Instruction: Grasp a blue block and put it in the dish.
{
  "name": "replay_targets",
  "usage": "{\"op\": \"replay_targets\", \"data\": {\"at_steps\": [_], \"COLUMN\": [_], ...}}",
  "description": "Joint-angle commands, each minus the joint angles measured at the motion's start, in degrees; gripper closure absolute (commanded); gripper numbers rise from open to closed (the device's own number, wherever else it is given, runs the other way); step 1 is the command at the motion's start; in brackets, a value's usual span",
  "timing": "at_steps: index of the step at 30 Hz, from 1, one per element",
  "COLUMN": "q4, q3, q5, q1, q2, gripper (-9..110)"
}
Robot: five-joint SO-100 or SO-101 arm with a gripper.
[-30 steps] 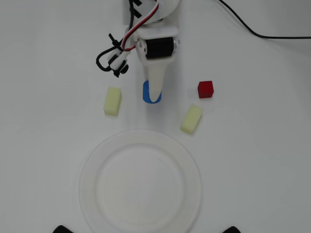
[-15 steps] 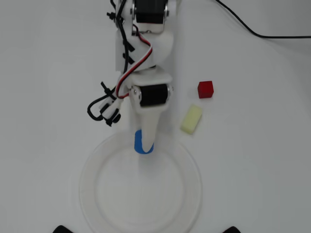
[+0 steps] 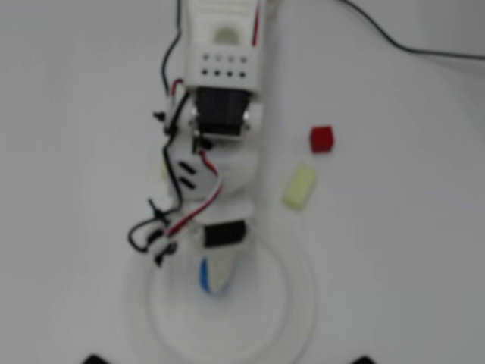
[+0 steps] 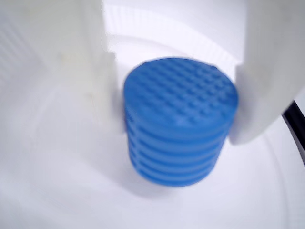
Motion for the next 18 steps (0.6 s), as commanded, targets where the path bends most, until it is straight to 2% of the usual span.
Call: {"op": "replay_targets", "data": {"at_steps": [1,4,7,9,11,14,18], "q4": [5.4,9.8,15.8,23.4,33.8,37.9,44.0], "q3": [-8.4,-14.4,-23.8,-37.0,-62.8,-68.1,-68.2], "q5": [0.2,1.6,2.3,2.6,2.5,3.9,5.4], "q1": [0.7,1.0,1.2,1.2,1.2,0.9,0.2], "q2": [-1.5,-4.7,-9.4,-15.7,-28.7,-30.6,-27.0], "gripper": [101,100,90,80,71,62,59]}}
